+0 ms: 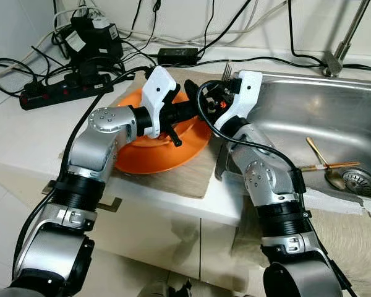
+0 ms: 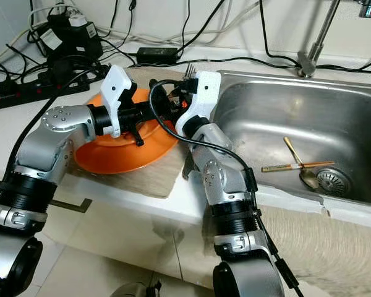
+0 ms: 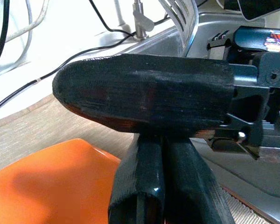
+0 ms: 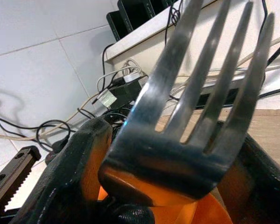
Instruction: Kitchen organization
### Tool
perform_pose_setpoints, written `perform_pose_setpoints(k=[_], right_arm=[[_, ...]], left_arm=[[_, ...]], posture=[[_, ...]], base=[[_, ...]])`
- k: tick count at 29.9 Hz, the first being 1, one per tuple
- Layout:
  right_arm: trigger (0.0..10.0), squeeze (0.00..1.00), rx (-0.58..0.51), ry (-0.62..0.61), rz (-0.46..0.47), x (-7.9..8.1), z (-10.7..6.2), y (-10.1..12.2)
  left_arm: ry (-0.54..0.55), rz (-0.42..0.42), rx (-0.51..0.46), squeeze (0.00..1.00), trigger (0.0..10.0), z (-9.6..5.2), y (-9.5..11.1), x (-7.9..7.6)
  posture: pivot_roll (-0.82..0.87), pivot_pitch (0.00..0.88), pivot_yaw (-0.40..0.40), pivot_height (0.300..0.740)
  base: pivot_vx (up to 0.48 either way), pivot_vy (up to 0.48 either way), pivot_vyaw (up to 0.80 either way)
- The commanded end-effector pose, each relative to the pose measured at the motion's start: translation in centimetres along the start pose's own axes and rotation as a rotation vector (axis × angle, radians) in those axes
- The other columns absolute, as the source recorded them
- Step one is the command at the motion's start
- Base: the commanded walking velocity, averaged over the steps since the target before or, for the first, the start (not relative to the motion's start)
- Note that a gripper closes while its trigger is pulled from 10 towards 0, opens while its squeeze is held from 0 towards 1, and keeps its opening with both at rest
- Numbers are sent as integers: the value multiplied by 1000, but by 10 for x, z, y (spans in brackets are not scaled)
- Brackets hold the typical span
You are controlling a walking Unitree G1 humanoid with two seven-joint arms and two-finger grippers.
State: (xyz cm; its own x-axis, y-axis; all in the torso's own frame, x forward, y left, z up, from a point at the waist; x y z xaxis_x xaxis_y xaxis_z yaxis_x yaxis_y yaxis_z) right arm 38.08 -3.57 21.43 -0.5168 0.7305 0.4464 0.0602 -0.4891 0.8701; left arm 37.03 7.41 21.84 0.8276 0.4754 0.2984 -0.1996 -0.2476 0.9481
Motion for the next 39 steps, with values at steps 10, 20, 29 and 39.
perform_pose_setpoints(k=[10, 20, 29, 39], right_arm=[[2824, 0, -57, -120, -34, -16, 5, 9], [0, 0, -115, -145, -32, -20, 3, 20], [0, 0, -132, -157, -5, -22, 1, 21], [0, 0, -147, -190, 12, -29, 0, 23]], left_arm=[[-40, 51, -37, 0, 0, -1, 15, -7], [-40, 59, -20, 0, 0, -2, 10, -7], [-36, 70, -13, 0, 0, -2, 10, -6], [-29, 80, -5, 0, 0, -2, 9, -4]], posture=[[64, 7, 87, 740], [59, 9, 92, 740], [61, 10, 93, 740], [61, 15, 96, 740]], base=[[0, 0, 0], [0, 0, 0], [0, 0, 0], [0, 0, 0]])
Point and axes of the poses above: a point about 5 cm out from each wrist's last joint towards the gripper, its own z axis pointing out of the wrist towards the gripper, its own y axis along the axis of the wrist's last joint, x = y × z, the point moved 4 cm from there along z, pointing out of the wrist towards the gripper, and after that the axes turned 7 degrees about z, right-handed, at the moved point
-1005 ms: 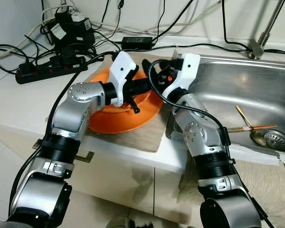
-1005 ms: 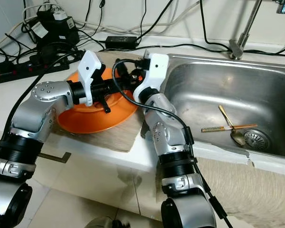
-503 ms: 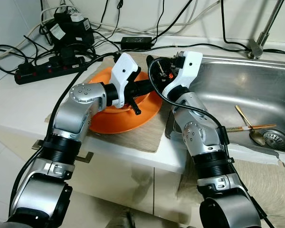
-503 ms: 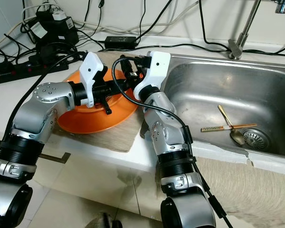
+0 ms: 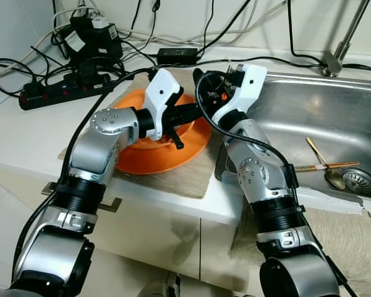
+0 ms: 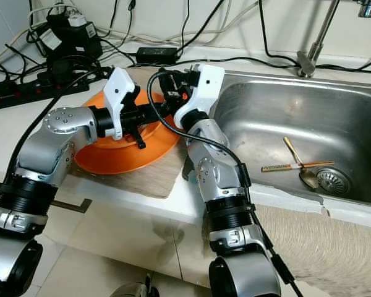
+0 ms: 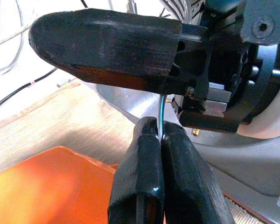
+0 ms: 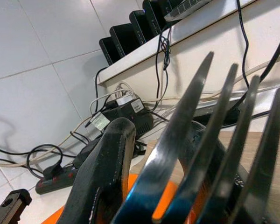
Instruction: Kitchen organization
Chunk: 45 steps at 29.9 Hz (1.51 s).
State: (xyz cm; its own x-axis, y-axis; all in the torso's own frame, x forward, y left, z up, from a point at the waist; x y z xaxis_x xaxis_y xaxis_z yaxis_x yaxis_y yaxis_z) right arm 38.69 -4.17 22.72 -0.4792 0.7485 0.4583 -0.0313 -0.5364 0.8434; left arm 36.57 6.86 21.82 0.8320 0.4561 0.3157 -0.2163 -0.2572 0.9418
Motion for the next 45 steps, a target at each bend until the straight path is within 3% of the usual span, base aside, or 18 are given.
perform_pose_setpoints(k=[1, 11, 12, 13, 15, 16, 17, 30, 31, 39, 45], right_arm=[[0, 0, -41, -148, 4, -27, -3, 9], [0, 0, -39, -164, 10, -30, -4, 7], [0, 0, -40, -166, 11, -30, -4, 7], [0, 0, -41, -167, 10, -31, -4, 7], [0, 0, -42, -169, 10, -31, -4, 7], [0, 0, -42, -169, 9, -31, -4, 7], [0, 0, -42, -170, 7, -31, -4, 7], [0, 0, -45, -172, -7, -30, -3, 6], [0, 0, -49, -170, -13, -30, -2, 7], [0, 0, -105, -140, -49, -22, 0, 16], [0, 0, -186, -113, -85, -12, 4, 36]], left_arm=[[-12, 60, -5, 0, 0, -5, 7, 3], [-10, 69, 4, 0, 0, -5, 6, 3], [-2, 72, 18, 0, 510, -5, 5, 5], [2, 71, 26, 0, 10000, -4, 4, 6], [5, 69, 29, 0, 10000, -4, 4, 6], [10, 69, 32, 573, 10000, -4, 3, 7], [13, 70, 32, 1000, 10000, -4, 3, 7], [49, 80, 38, 1000, 10000, -4, 2, 13], [53, 86, 44, 0, 10000, -4, 1, 14], [84, 86, 46, 0, 10000, -3, 2, 19], [131, 57, 39, 0, 10000, -4, 1, 23]], posture=[[61, 15, 96, 740], [61, 15, 97, 740], [61, 14, 97, 740], [61, 12, 97, 740], [61, 12, 96, 740], [61, 12, 96, 740], [60, 11, 96, 740], [61, 2, 91, 740], [61, 0, 90, 740], [62, 0, 87, 740], [61, 0, 86, 740]], base=[[0, 0, 0], [0, 0, 0], [0, 0, 0], [0, 0, 0], [0, 0, 0], [0, 0, 0], [0, 0, 0], [0, 0, 0], [0, 0, 0], [0, 0, 0], [0, 0, 0]])
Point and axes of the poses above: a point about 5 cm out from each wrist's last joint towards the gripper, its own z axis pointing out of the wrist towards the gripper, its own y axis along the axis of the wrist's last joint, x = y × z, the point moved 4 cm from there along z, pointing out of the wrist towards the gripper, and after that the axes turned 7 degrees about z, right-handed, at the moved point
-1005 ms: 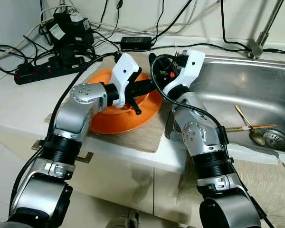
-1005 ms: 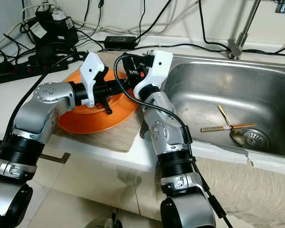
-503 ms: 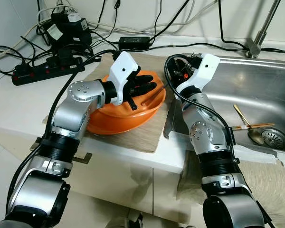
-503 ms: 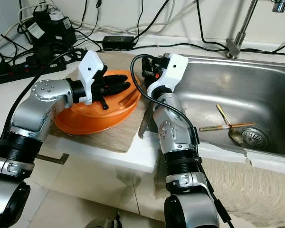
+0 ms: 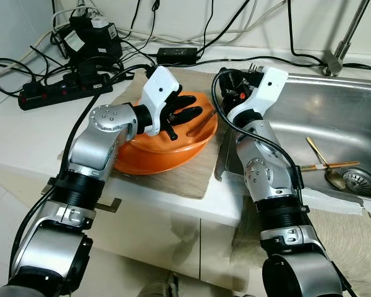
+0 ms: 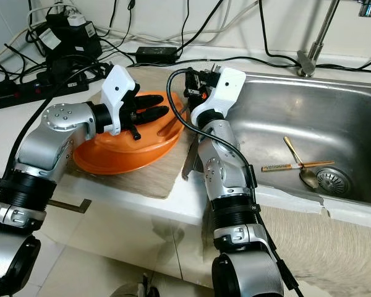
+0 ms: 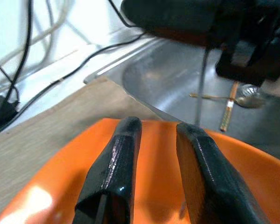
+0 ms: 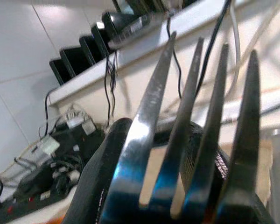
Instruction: Kitchen organization
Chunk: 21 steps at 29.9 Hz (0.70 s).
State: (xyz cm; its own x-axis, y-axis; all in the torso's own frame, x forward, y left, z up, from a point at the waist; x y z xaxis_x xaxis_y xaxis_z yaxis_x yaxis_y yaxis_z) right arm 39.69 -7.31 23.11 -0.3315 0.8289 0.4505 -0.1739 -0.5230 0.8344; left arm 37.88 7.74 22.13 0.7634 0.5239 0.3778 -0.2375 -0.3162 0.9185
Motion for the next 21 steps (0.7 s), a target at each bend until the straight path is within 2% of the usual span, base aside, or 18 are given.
perform_pose_setpoints(k=[1, 3, 6, 10, 12, 13, 16, 18, 21], right_arm=[[0, 0, -70, 39, -17, 14, 7, 19], [0, 0, -83, 32, -23, 11, 9, 23], [0, 0, -104, 20, -41, 8, 10, 27], [0, 0, -167, 13, -95, 6, 11, 40], [0, 0, -182, 12, -108, 6, 11, 44], [0, 0, -223, 9, -157, 5, 10, 53], [0, 0, -264, -2, -201, 3, 10, 62], [0, 0, -342, -14, -265, 0, 10, 83], [0, 0, -382, -20, -279, -1, 10, 94]], left_arm=[[50, -8, 1, 0, 10000, -2, 2, 9], [96, -34, 1, 0, 10000, -2, -1, 13], [210, -118, -13, 0, 10000, -3, -4, 23], [360, -196, -37, 0, 10000, -6, -8, 33], [385, -212, -42, 0, 10000, -7, -9, 34], [396, -246, -58, 0, 10000, -5, -8, 29], [386, -269, -67, 0, 10000, -4, -8, 22], [383, -285, -68, 0, 10000, -2, -10, 17], [385, -287, -67, 0, 10000, -2, -10, 16]], posture=[[61, 0, 86, 740], [61, 0, 88, 740], [61, 2, 89, 740], [62, 5, 90, 740], [62, 6, 90, 740], [61, 9, 88, 740], [61, 11, 87, 740], [59, 11, 88, 740], [58, 10, 89, 740]], base=[[0, 0, 0], [0, 0, 0], [0, 0, 0], [0, 0, 0], [0, 0, 0], [0, 0, 0], [0, 0, 0], [0, 0, 0], [0, 0, 0]])
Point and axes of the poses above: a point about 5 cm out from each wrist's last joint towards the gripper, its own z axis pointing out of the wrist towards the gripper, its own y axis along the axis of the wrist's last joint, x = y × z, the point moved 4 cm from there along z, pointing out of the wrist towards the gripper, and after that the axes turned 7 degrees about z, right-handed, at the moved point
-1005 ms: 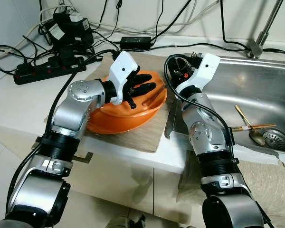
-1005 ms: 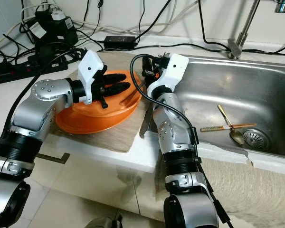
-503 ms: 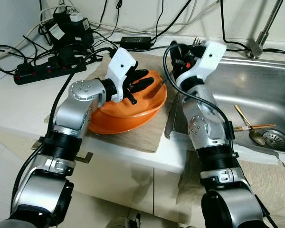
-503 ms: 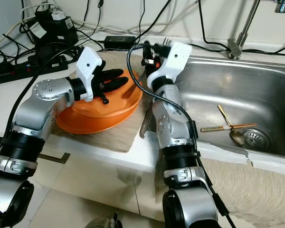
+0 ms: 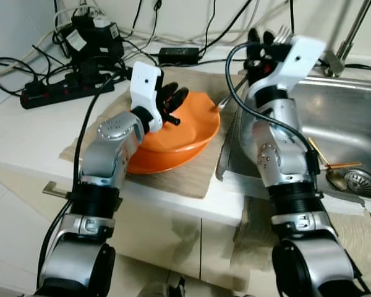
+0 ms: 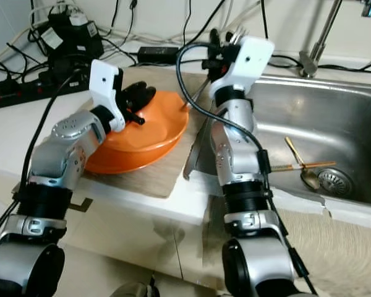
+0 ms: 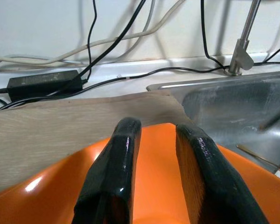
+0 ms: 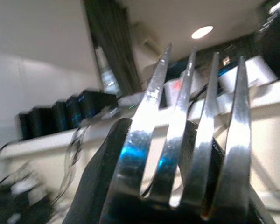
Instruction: Kitchen organization
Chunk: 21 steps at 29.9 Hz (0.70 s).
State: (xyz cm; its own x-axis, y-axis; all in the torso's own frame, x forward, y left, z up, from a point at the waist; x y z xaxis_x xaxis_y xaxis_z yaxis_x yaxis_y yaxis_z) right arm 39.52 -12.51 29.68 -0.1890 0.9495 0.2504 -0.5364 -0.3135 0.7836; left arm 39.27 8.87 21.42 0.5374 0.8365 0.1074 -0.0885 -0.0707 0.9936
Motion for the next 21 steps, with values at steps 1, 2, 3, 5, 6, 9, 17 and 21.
perform_pose_setpoints(k=[1, 2, 3, 5, 6, 9, 17, 21], right_arm=[[0, 0, -100, 7, -5, 5, 8, 24], [0, 0, -114, 2, -5, 4, 10, 27], [0, 0, -130, -4, -2, 3, 11, 31], [0, 0, -140, -9, 1, 2, 12, 33], [0, 0, -153, -15, -2, 0, 13, 37], [0, 0, -176, -40, -44, -7, 13, 40], [0, 0, -117, -114, -151, -33, 3, 20], [0, 0, -139, -121, -198, -35, 2, 23]], left_arm=[[10, 6, -5, 0, 10000, -1, 3, 1], [10, 7, -4, 0, 10000, -1, 3, 1], [9, 8, -2, 0, 10000, 0, 2, 1], [9, 8, -1, 0, 10000, 0, 2, 0], [7, 8, 2, 0, 10000, 0, 1, -1], [-14, 4, 8, 0, 10000, -1, 1, -7], [-105, 19, -56, 0, 10000, -2, 34, -21], [-104, 30, -62, 0, 10000, -1, 39, -18]], posture=[[56, 10, 91, 740], [56, 10, 91, 740], [55, 10, 92, 740], [55, 10, 93, 740], [55, 11, 93, 740], [56, 13, 92, 740], [60, 16, 100, 740], [59, 14, 104, 740]], base=[[0, 0, 0], [0, 0, 0], [0, 0, 0], [0, 0, 0], [0, 0, 0], [0, 0, 0], [0, 0, 0], [0, 0, 0]])
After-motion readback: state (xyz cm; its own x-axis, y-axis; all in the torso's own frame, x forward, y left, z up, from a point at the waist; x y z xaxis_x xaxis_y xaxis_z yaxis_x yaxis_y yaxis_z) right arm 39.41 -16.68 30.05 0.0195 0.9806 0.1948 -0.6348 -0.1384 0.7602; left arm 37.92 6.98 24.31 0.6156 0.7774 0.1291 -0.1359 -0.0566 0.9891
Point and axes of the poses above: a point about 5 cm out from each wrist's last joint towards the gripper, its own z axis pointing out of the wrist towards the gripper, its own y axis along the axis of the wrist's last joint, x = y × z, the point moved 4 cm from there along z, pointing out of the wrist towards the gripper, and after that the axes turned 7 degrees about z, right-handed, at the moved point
